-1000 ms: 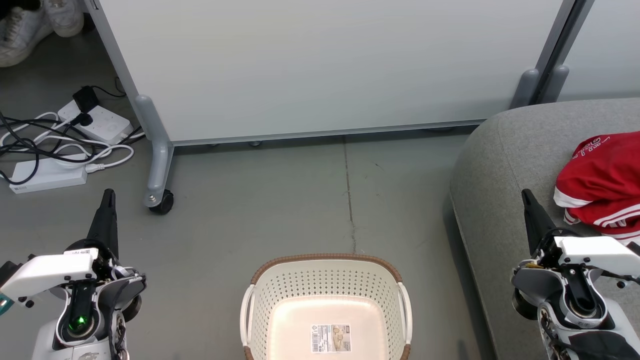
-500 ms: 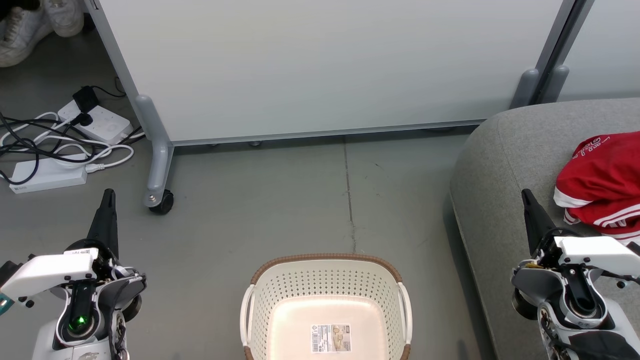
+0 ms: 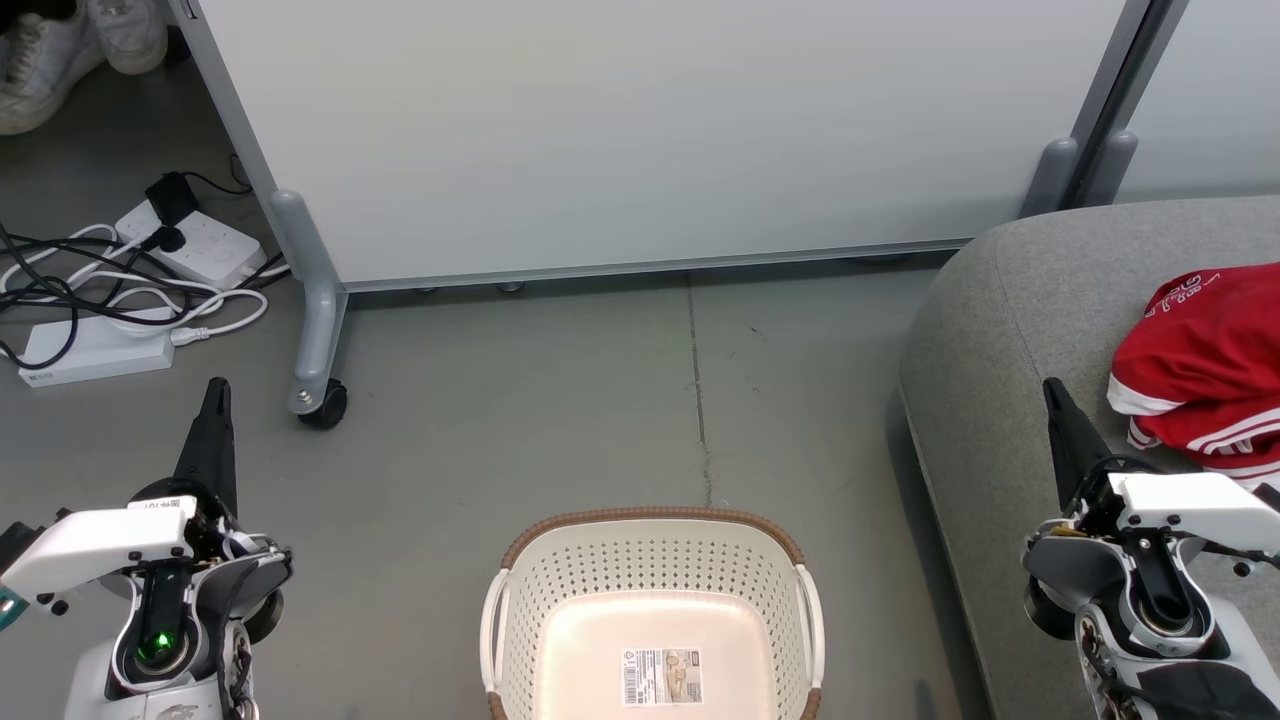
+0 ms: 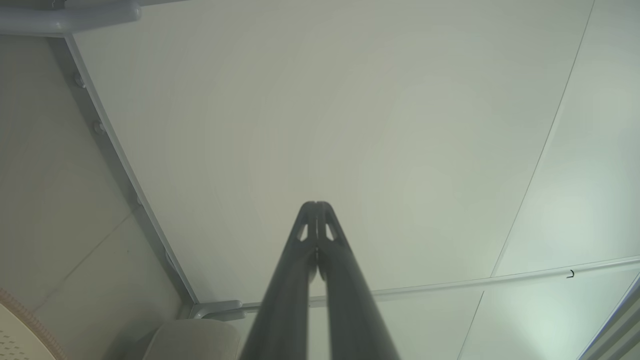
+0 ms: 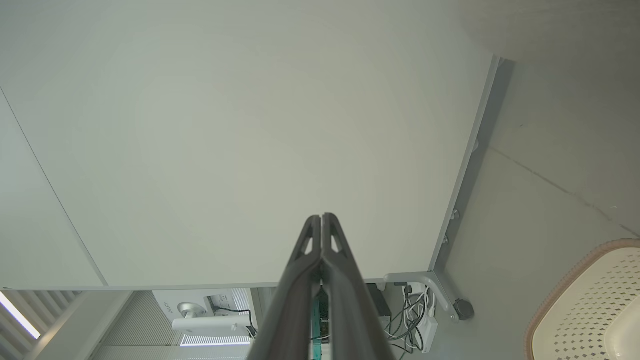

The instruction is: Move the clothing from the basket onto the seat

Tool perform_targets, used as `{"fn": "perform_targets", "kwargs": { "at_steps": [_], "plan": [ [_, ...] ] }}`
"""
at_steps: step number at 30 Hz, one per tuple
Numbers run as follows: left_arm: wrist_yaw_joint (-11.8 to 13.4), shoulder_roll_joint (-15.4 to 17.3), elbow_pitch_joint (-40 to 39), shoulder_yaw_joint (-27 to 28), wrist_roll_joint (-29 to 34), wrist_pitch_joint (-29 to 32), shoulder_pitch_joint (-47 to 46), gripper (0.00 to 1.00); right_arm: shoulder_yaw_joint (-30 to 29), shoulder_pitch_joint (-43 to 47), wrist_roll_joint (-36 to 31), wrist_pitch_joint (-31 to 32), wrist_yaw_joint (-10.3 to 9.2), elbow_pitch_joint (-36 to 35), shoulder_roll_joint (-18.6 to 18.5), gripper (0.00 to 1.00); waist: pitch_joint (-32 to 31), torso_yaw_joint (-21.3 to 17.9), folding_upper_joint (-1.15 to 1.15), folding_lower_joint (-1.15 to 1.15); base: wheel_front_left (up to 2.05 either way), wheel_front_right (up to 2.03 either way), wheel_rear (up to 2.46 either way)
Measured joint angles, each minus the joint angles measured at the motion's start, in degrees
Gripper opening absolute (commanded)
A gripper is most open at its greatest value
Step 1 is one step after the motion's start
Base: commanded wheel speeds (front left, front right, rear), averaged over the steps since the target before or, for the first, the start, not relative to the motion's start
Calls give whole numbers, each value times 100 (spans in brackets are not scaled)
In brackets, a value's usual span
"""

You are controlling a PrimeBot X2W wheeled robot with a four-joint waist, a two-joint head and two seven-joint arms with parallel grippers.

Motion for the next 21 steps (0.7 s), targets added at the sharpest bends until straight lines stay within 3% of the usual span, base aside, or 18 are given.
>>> {"fn": "perform_targets", "kwargs": {
  "at_steps": [21],
  "plan": [
    [0,-2,0,4,0,1,0,0,-1,0,0,0,0,1,0,0,0,0,0,0,0,0,0]
  ]
}}
